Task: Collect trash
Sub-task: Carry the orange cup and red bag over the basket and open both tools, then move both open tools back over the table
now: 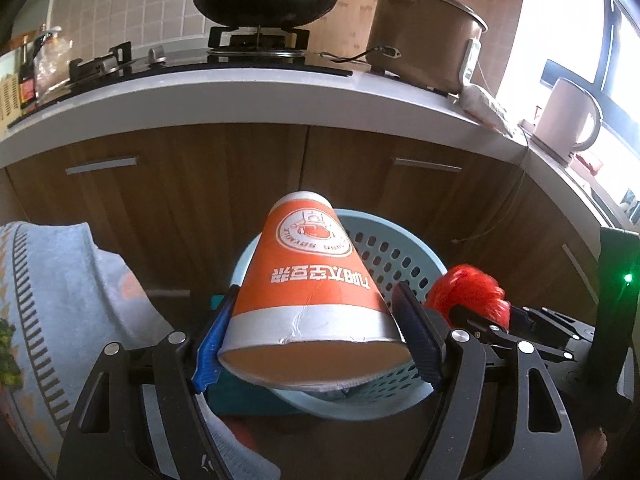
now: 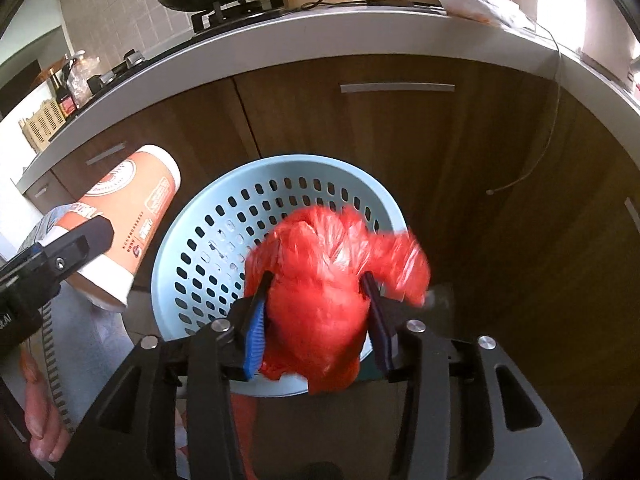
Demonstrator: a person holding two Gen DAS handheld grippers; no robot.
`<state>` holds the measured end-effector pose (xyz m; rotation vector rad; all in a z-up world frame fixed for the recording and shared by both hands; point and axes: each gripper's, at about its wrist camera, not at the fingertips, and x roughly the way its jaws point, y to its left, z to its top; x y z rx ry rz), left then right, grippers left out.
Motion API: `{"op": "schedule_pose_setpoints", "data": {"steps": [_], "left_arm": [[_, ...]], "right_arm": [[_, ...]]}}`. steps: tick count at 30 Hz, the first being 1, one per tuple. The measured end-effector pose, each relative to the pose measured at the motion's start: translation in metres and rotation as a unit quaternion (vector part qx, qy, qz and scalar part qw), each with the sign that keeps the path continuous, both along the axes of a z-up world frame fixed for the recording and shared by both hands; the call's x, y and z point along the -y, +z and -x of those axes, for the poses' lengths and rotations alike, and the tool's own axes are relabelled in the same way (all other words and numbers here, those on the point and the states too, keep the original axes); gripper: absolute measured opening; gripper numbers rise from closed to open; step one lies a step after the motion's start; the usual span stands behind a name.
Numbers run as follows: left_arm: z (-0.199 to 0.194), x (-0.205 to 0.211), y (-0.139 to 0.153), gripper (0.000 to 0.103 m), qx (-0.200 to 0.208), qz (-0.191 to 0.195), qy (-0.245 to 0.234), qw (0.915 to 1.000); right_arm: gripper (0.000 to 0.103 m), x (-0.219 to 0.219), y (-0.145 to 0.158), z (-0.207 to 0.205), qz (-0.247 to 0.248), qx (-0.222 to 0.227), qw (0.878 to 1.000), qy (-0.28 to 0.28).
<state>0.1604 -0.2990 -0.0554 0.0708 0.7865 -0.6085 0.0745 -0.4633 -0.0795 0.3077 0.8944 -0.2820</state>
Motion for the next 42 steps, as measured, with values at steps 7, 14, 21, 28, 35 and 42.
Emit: {"op": "schedule_pose_setpoints", "data": {"steps": [7, 14, 21, 28, 35, 42], "left_arm": [[-0.001, -0.017, 0.006, 0.078, -0.004, 0.014, 0.018, 0.9997], [0.008, -0.048, 0.025, 0.078, 0.008, 0.041, 0.033, 0.9986], [0.023, -0.093, 0.044, 0.078, 0.026, 0.069, 0.063, 0.9953], [0.043, -0.148, 0.06, 0.078, 0.047, 0.088, 0.104, 0.9896], [0.07, -0.233, 0.072, 0.078, 0.065, 0.1, 0.18, 0.9764], [0.099, -0.337, 0.061, 0.078, 0.051, 0.064, 0.283, 0.9558]], "right_arm": [[0.059, -0.002, 0.004, -0.002, 0.004, -0.001, 1.0, 0.01], [0.062, -0.005, 0.021, 0.005, 0.002, 0.023, 1.0, 0.01], [0.062, -0.033, 0.044, 0.006, 0.015, 0.045, 0.998, 0.032], [0.062, -0.087, 0.069, 0.007, 0.019, 0.08, 0.993, 0.086], [0.062, -0.162, 0.084, 0.004, 0.009, 0.115, 0.98, 0.163], [0.062, -0.23, 0.082, -0.006, 0.005, 0.119, 0.967, 0.226]]}}
